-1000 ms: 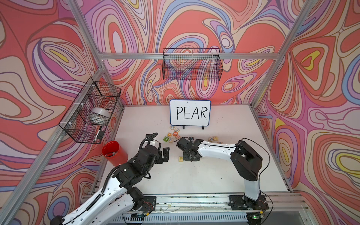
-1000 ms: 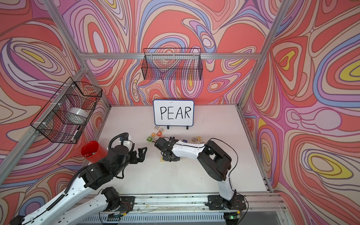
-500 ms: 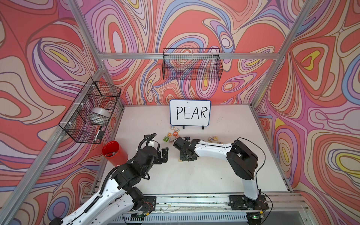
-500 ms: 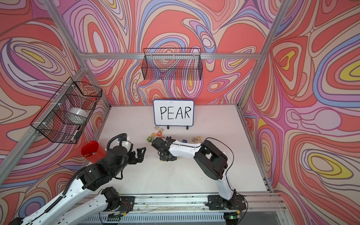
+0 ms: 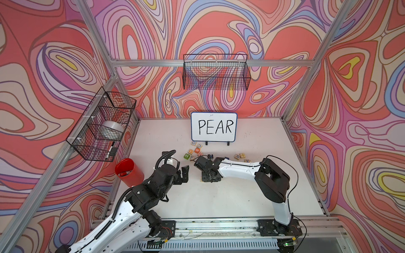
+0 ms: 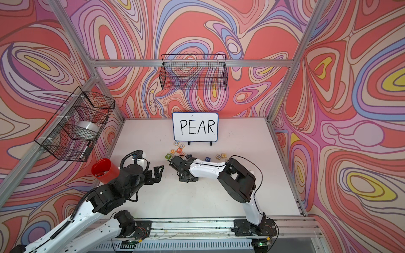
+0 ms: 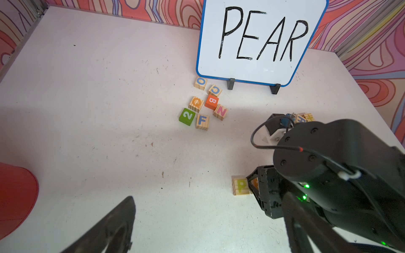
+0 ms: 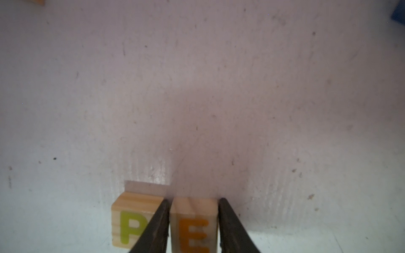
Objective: Spell the uppercase word “pear” with letter blocks
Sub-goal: Move the letter block to the center of the board.
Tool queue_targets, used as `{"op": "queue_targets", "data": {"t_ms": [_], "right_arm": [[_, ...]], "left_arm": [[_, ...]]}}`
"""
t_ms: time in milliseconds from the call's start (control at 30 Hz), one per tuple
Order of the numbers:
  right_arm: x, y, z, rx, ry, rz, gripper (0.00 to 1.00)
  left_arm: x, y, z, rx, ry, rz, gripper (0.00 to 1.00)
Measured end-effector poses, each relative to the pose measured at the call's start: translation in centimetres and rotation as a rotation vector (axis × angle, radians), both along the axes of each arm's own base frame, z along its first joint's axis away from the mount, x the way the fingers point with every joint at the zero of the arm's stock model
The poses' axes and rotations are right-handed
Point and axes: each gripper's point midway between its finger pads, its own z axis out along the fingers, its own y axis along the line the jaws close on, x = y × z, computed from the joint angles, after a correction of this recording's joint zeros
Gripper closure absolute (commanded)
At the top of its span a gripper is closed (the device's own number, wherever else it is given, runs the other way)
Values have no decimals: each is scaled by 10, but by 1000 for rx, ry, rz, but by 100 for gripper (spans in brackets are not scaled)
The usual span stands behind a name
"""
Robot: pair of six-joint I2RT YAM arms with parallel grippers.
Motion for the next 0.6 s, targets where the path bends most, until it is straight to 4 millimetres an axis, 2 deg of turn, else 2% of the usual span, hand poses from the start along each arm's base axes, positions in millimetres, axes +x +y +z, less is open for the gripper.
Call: {"op": "queue_targets", "data": {"t_ms": [267,467,600], "right_arm": [[1,-2,4,1,-10,-17,52],[6,-6,33,24,-66,-39,48],[10,-17,50,0,-117,-58,43]], "left_arm": [[1,3,-1,11,-2,12,0],[1,4,0,14,-4,17,0],[1,4,0,14,-4,17,0]]}}
